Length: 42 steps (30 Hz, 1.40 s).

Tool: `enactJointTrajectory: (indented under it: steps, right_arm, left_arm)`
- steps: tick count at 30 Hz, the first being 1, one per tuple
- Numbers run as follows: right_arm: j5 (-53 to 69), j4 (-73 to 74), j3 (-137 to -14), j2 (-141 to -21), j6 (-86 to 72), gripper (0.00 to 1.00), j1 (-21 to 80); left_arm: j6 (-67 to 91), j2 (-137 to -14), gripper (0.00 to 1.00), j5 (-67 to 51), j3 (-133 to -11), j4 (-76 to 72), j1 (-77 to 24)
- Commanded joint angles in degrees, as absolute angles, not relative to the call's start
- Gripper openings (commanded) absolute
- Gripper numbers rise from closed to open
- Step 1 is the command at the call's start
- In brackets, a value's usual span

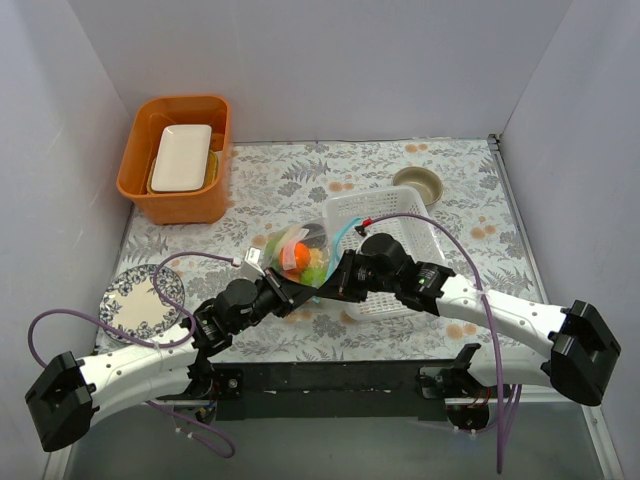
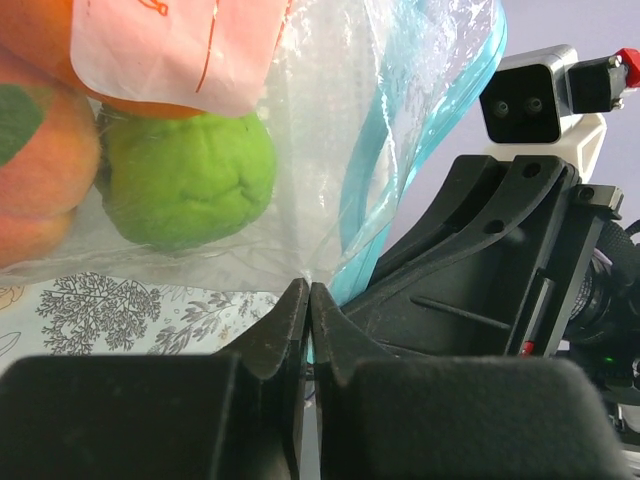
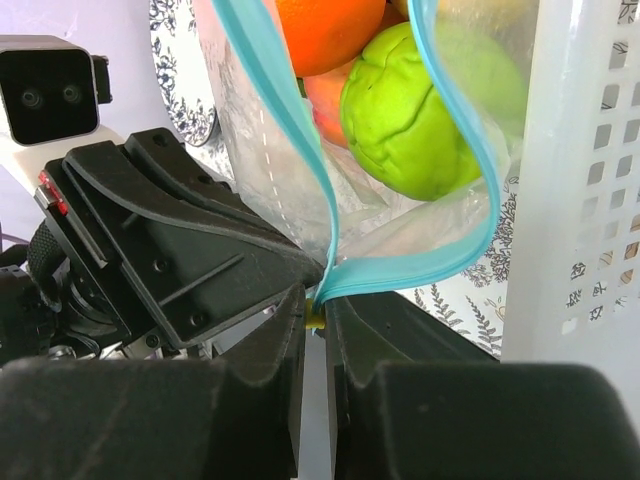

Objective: Place the food in the zip-top bag and seal the zipper
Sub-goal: Zip the zipper food storage bag at the center of the board.

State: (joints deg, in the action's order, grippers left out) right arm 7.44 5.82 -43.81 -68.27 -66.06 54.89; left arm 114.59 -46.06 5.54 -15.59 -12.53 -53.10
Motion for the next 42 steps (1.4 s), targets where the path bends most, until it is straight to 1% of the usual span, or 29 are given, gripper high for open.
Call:
enactJointTrajectory:
  steps: [1,3,4,7,11,27,31,34,35,36,42]
  right_arm:
    - [5.5,3.3,-44.2,-66.0,-66.8,0.05,55.2]
    - [5.1,2.9,-44.1,-65.8,-66.7,0.05,55.2]
    - [4.8,2.9,-44.1,-65.8,-66.8,0.05,55.2]
    - [4.3,1.9,-43.9,-65.7,-67.2,0.05,55.2]
    - [4.7,0.5,-43.3,-66.1,-67.8,0.04,55.1]
    - [6.2,-0.1,-42.4,-65.8,-68.4,0.04,55.1]
    - [7.3,-0.4,-42.4,-66.2,-68.6,0.04,55.2]
    - [8.3,-0.2,-42.2,-66.6,-68.8,0.02,55.1]
    - [8.5,-0.2,-42.2,-66.7,-68.9,0.02,55.1]
    - [8.7,-0.3,-42.0,-66.6,-68.9,0.02,55.1]
    - [5.4,-0.4,-41.6,-65.3,-68.8,0.02,55.1]
  left_arm:
    - [116.2,-45.2,0.09,5.2,-14.9,-12.7,-53.4]
    - [116.7,-44.5,0.11,4.7,-14.7,-12.7,-53.4]
    - [116.9,-44.1,0.15,4.7,-14.5,-12.7,-53.4]
    - [117.8,-42.3,0.23,4.7,-13.5,-12.7,-53.4]
    - [119.2,-40.5,0.27,5.4,-11.6,-14.0,-53.4]
    - [120.8,-44.8,0.29,5.5,-10.1,-23.4,-53.4]
    - [121.6,-45.9,0.22,5.5,-9.9,-24.5,-53.3]
    - [122.3,-46.1,0.13,6.2,-9.8,-25.1,-53.3]
    - [122.3,-46.2,0.05,6.3,-9.8,-25.2,-53.3]
    - [122.3,-46.3,0.01,6.4,-10.0,-25.1,-53.4]
    - [122.7,-45.1,0.00,6.1,-10.5,-21.5,-53.3]
